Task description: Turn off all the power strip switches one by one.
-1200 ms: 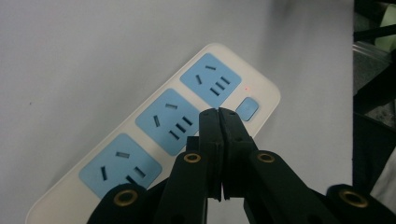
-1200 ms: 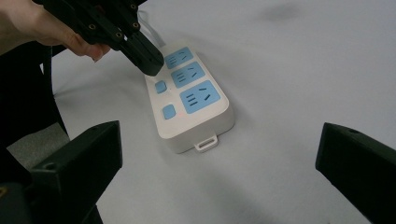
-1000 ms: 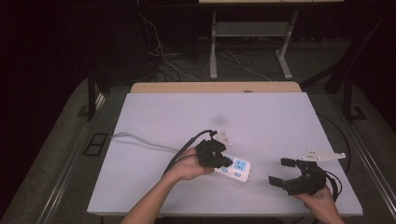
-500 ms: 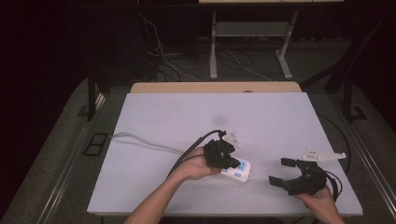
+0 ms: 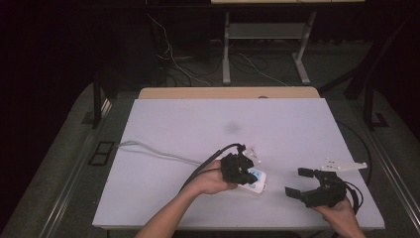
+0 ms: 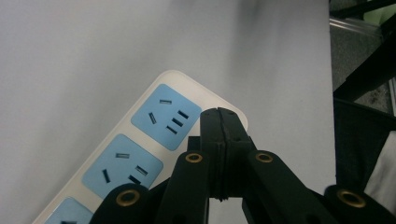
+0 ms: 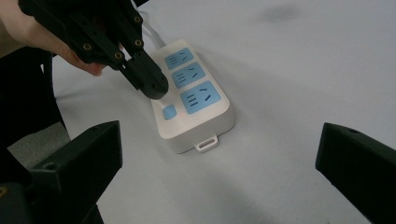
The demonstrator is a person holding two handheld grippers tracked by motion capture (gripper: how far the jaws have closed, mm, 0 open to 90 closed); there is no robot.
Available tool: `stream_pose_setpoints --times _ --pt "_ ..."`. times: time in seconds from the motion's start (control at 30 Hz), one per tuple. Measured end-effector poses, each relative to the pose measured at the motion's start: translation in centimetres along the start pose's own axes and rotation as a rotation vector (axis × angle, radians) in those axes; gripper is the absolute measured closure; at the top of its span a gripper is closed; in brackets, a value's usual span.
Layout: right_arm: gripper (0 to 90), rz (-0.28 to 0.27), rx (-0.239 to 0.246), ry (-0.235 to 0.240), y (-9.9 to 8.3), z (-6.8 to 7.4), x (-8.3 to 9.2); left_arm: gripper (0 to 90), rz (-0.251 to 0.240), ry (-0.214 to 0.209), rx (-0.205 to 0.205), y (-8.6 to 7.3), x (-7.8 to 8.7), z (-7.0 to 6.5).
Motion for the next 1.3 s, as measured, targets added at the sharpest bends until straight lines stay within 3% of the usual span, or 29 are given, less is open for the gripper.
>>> stream_pose_setpoints --times 0.5,1.0,1.3 --pt "0.3 -0.005 0.002 -0.006 0.0 -0.1 0.1 89.2 0.016 -0.007 0.002 -0.1 -1.1 0.1" --pt "0.3 -0.007 0.004 -0.005 0.0 0.0 0.2 89.6 -0.008 -0.016 -0.004 -0.4 -1.3 0.3" --pt "0.3 -0.006 0.007 -0.006 0.0 0.2 0.2 89.9 -0.014 -0.026 0.016 -0.4 -1.4 0.4"
Point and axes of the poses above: each handheld gripper's, and its own axes: x roughly backward along the jaws, y roughly out of its top, z roughly to its left, the point moved 4 cm from there along -x, roughly forward along the jaws, and after that the axes turned 15 degrees about z, right-handed, at the moved point
